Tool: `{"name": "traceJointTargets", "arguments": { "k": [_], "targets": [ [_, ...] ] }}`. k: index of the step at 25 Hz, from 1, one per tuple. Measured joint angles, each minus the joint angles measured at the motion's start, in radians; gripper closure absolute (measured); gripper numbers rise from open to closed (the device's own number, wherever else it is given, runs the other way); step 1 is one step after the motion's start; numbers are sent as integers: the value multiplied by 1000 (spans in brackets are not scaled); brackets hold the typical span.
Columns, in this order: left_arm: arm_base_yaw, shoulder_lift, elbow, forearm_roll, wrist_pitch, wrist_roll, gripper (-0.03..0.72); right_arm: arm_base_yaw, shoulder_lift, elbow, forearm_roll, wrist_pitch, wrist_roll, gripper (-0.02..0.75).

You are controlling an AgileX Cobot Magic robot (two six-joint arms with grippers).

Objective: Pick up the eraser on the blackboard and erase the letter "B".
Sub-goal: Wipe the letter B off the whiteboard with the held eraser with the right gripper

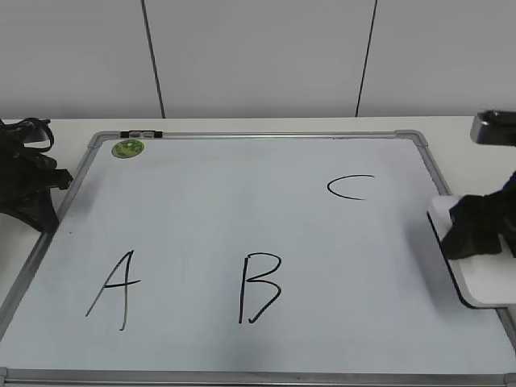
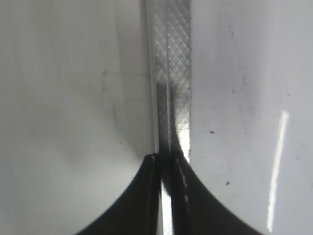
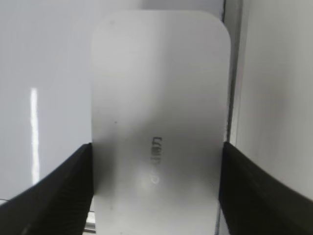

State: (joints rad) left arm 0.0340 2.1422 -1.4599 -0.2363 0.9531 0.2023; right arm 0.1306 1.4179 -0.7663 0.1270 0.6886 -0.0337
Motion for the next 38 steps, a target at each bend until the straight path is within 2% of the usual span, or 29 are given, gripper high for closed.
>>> {"name": "traceJointTargets", "arguments": {
  "k": [4,7,14,21,25,38],
  "targets": [
    [2,0,0,-2,0,0,676,2,0,-100,89,72,-82,188],
    [2,0,0,-2,0,0,676,35,0,-163,108,114,-102,188],
    [2,0,0,-2,0,0,676,247,55,-318,110,193,-113,188],
    [2,0,0,-4,0,0,676,403,224,-441,93,229,-113,188],
    [2,0,0,-4,0,0,676,429,329,-467,59,220,-133,188],
    [2,0,0,-4,0,0,676,431,533,-555,-21,116,-173,188]
  ]
}}
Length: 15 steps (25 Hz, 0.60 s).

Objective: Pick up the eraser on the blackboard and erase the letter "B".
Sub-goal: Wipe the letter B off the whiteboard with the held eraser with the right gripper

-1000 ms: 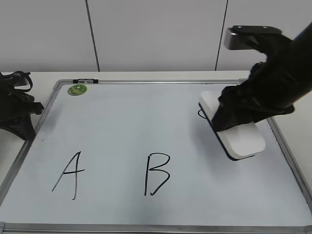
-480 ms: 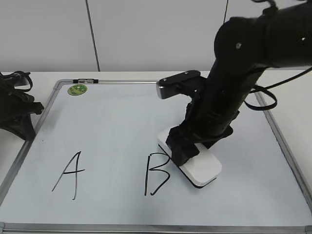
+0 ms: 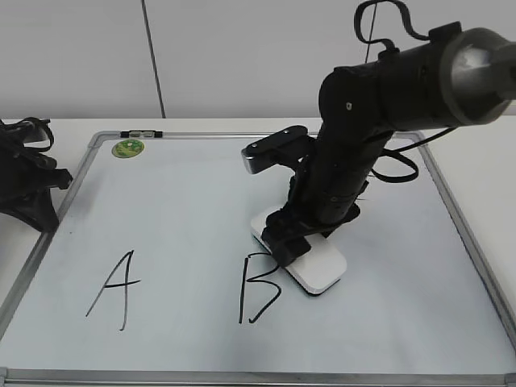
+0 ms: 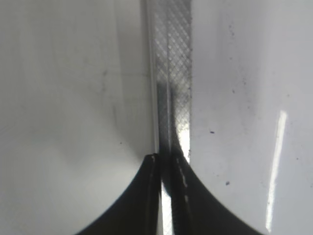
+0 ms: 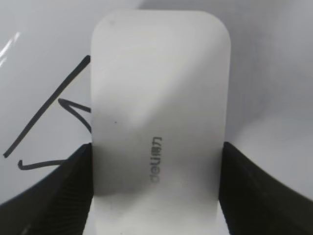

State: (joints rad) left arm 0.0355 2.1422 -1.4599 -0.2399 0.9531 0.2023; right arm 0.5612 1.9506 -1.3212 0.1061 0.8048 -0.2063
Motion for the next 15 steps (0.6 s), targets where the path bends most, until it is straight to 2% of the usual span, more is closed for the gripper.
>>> {"name": "traceJointTargets", "arguments": {
  "k": [15],
  "targets": [
    [0,0,0,0,0,0,676,0,89,-70,-11,24,-22,188]
  ]
}}
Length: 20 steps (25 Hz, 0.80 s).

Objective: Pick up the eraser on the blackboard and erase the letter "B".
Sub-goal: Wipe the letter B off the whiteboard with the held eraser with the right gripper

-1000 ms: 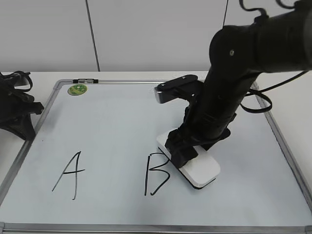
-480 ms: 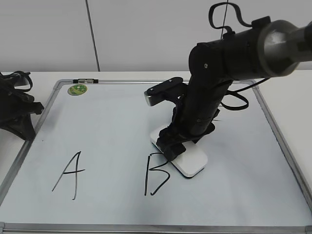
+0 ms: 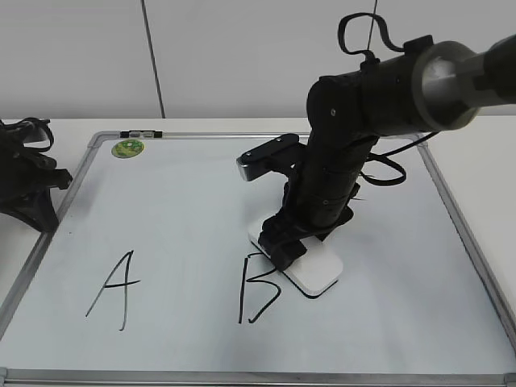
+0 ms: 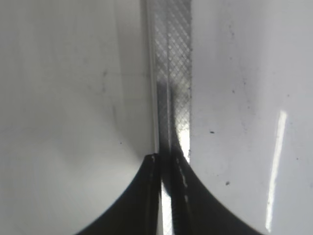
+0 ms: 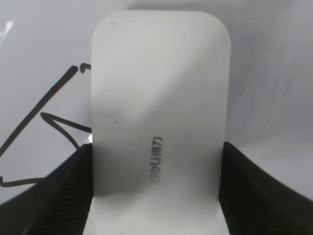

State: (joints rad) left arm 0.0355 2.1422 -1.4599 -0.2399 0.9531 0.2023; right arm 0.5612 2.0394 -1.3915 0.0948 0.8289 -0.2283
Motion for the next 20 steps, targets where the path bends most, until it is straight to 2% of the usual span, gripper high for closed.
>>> {"name": "traceJointTargets", "arguments": {
  "k": [4,14,20],
  "targets": [
    [0,0,0,0,0,0,676,13,6,-7,10,9,-21,188],
    [2,0,0,0,0,0,676,233,28,-19,15,-13,-28,188],
    [4,0,0,0,0,0,676,271,35,-38,27,-11,-30,188]
  ]
}}
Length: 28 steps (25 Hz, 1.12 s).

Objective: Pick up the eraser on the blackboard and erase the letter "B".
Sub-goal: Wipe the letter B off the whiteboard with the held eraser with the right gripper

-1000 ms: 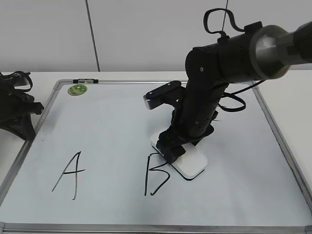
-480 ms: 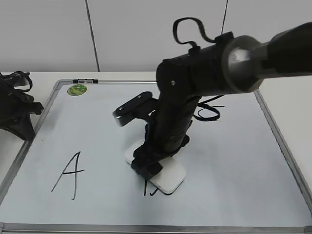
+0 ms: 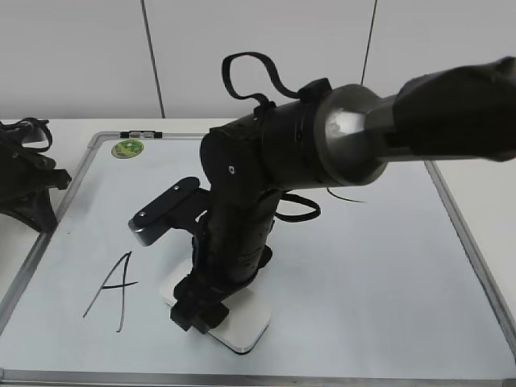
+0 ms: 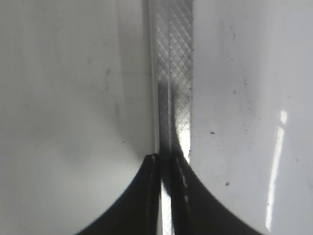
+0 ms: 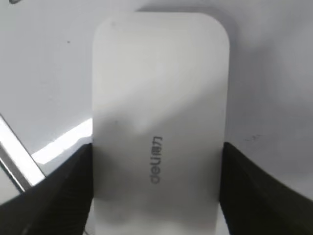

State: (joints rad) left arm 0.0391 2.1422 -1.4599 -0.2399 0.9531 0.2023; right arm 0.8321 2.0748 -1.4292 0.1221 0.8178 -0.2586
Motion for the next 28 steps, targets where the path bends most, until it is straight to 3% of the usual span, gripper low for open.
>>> {"name": "traceJointTargets", "arguments": {
  "k": [14,18,28],
  "targets": [
    [0,0,0,-2,0,0,677,-15,25,-63,-49,68,34,188],
    [0,0,0,-6,0,0,677,-86,25,-65,-57,69,39,188],
    [0,0,0,-7,-1,0,677,-271,25,-102,-200,67,46,188]
  ]
}}
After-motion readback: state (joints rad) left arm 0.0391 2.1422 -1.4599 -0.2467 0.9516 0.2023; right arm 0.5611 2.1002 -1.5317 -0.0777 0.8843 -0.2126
